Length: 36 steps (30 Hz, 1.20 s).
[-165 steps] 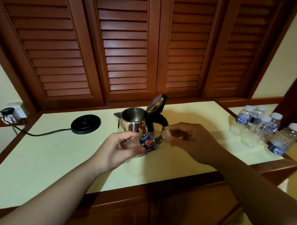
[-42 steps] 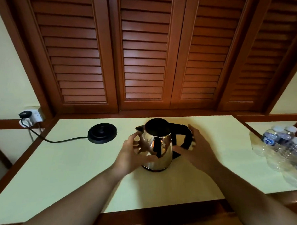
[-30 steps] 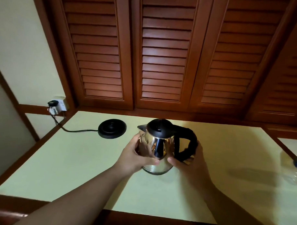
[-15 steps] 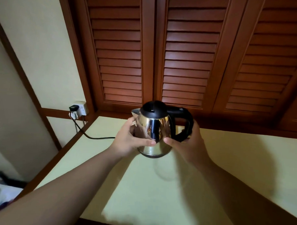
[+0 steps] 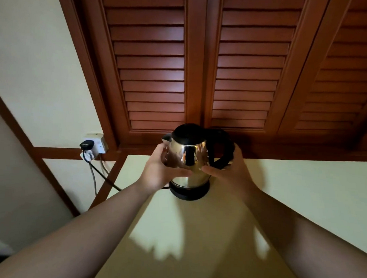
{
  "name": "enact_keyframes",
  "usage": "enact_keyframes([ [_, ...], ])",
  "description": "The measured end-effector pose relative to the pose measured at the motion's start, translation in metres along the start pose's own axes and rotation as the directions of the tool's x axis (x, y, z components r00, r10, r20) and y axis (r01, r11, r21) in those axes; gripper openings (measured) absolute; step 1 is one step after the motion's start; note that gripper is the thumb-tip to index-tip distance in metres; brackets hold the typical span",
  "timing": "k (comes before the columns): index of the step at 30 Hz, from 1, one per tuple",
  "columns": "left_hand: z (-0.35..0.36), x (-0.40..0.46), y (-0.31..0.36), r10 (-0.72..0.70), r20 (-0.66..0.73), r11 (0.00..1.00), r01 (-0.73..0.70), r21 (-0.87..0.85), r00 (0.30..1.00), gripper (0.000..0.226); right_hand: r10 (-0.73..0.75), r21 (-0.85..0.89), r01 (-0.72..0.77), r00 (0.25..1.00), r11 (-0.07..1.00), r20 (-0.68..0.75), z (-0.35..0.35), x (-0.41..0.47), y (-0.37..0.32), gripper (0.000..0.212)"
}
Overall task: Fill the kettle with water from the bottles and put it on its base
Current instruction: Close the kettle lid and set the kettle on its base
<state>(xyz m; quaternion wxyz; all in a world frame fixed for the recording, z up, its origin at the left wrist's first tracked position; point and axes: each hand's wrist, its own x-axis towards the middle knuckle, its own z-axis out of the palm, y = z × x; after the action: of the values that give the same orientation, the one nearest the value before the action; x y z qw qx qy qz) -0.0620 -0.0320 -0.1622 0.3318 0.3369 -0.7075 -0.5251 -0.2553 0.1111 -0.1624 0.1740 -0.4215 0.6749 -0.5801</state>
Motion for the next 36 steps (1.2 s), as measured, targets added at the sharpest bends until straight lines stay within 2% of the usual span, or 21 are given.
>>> enact_keyframes([
  [4,0.002,0.006,-0.01,0.039,-0.027,0.998,-0.038,0.052,0.999,0.1,0.005,-0.005,-0.005,0.999,1.0,-0.041,0.005,0.001,0.007,0.108],
  [9,0.002,0.005,-0.014,0.053,-0.019,0.996,-0.051,0.075,0.998,0.096,0.003,-0.012,-0.004,0.999,1.0,-0.052,0.004,-0.001,0.012,0.099],
  [15,0.004,0.0,-0.021,0.0,-0.008,0.998,0.0,0.068,1.0,0.098,0.03,0.011,-0.029,0.997,1.0,-0.068,0.006,-0.012,0.02,0.109],
  [22,0.003,-0.005,-0.017,-0.015,0.023,0.998,0.013,0.055,1.0,0.107,0.079,0.006,-0.079,0.997,0.997,-0.02,0.005,-0.013,0.019,0.115],
  [30,-0.006,-0.038,-0.018,0.014,-0.004,0.994,-0.013,0.105,1.0,0.093,0.068,-0.088,-0.066,0.997,0.994,0.022,0.005,-0.037,0.011,0.102],
  [36,-0.023,-0.069,-0.021,-0.002,0.013,0.992,0.0,0.123,1.0,0.102,0.077,-0.083,-0.075,0.997,0.994,0.022,0.009,-0.067,0.002,0.088],
])
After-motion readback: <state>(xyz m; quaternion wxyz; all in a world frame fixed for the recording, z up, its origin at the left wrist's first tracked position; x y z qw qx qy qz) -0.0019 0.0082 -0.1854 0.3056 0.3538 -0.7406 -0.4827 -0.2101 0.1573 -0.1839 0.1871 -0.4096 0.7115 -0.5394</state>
